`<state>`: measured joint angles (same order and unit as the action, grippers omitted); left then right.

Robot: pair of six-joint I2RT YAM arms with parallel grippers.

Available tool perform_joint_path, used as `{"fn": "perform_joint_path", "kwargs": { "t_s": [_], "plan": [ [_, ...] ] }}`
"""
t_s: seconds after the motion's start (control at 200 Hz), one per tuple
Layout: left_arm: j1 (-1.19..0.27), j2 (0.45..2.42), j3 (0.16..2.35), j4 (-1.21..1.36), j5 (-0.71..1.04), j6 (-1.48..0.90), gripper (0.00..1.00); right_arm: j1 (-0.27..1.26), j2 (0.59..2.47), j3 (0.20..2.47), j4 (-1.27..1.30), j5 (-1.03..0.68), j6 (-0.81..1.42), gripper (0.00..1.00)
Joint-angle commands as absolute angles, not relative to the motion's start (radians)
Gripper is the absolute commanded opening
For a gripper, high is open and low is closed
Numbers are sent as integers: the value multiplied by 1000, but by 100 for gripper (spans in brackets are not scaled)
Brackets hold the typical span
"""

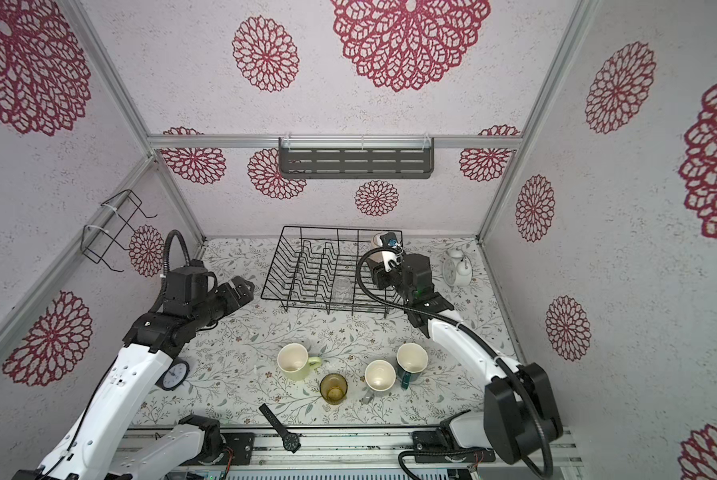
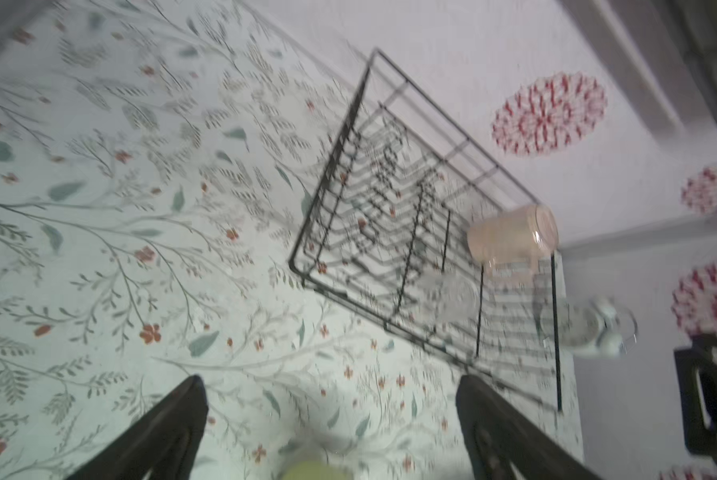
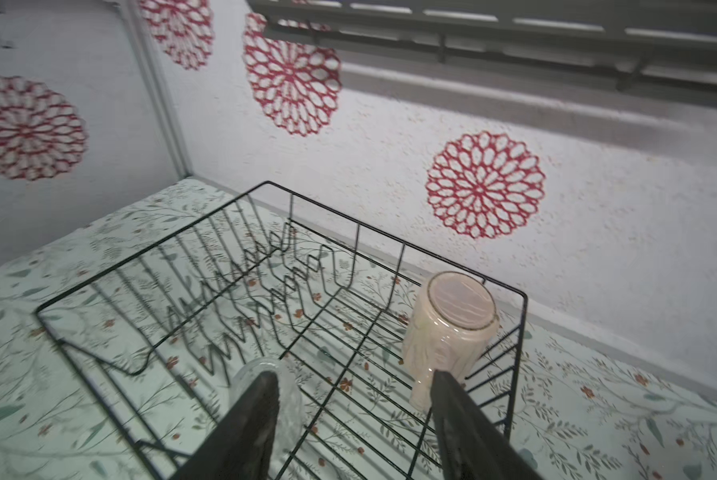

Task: Load the cups into the dish rack
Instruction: 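Open the right gripper off the pink mug and withdraw while left arm reaches forward, then grasp the light green mug with the left gripper and lift it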

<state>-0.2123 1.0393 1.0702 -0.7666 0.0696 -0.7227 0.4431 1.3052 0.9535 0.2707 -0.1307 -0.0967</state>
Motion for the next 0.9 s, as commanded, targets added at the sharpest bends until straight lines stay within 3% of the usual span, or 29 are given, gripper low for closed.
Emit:
{"fn": "perform_joint_path", "kwargs": {
  "t_s": [0.0,0.125,0.245,0.585,0.721,0.896],
  "plan": [
    [-261,1089,1113,-965,264,-616,97,493,1236,914,160,-273,-248,63],
    [-352,1076,1083,-1032,227,-638,97,546,1177,809,229,-382,-361,67],
    [-408,1077,1043,-1063,239,-676,97,626,1134,749,241,-323,-526,69],
    [-556,1187,1006,-1096,135,-737,100,628,1115,695,361,-352,-479,73],
    [-591,1236,977,-1032,123,-744,98,629,1091,685,365,-316,-479,73],
    [-590,1305,931,-978,99,-748,86,629,1054,670,365,-267,-480,74]
  ]
}}
